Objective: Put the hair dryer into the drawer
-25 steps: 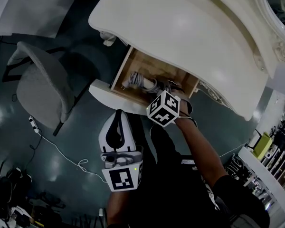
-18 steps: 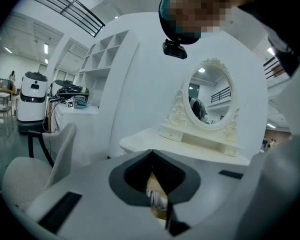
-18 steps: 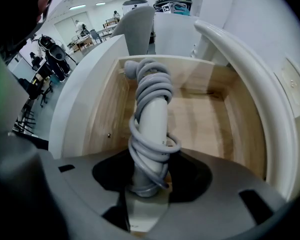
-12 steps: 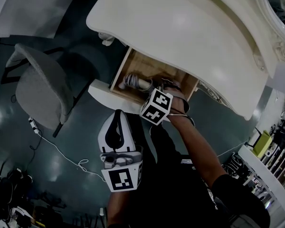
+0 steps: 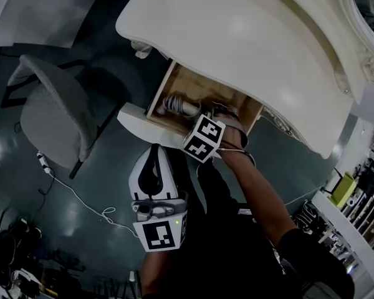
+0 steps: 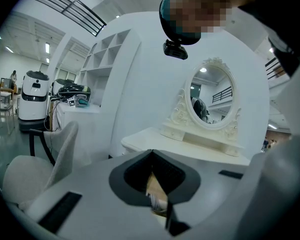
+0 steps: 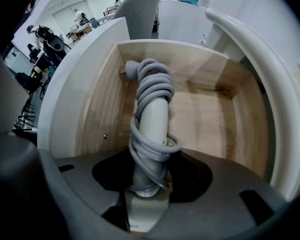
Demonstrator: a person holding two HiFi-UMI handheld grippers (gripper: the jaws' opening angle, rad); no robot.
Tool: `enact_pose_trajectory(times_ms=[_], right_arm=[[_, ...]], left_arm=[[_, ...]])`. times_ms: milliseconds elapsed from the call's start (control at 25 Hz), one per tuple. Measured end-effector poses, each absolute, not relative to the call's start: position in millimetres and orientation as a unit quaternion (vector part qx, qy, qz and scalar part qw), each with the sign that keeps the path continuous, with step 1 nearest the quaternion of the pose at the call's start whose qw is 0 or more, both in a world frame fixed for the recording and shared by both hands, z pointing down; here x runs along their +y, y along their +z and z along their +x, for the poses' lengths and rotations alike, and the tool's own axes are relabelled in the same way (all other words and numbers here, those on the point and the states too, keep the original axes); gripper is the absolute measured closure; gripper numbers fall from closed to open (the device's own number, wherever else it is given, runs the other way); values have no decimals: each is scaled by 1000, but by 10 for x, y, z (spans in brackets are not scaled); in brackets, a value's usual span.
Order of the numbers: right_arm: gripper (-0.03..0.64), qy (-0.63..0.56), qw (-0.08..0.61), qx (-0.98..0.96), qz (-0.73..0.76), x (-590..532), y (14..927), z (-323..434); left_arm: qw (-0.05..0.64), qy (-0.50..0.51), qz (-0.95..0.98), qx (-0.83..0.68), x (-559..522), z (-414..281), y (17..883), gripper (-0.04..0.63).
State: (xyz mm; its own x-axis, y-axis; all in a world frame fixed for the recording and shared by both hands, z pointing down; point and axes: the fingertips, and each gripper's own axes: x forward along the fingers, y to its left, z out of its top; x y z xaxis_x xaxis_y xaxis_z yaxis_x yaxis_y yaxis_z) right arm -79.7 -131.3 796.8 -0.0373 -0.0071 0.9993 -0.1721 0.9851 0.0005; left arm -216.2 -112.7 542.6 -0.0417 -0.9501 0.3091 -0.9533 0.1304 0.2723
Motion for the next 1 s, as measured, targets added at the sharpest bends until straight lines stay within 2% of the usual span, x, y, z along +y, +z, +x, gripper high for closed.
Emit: enact_pose_trajectory(times_ms=[1000], right_arm=[[396,93,698,-708,53,-1275,8002,-834]], left_arm=[[210,-1,657,-724,-1051,-2254,5424,572]])
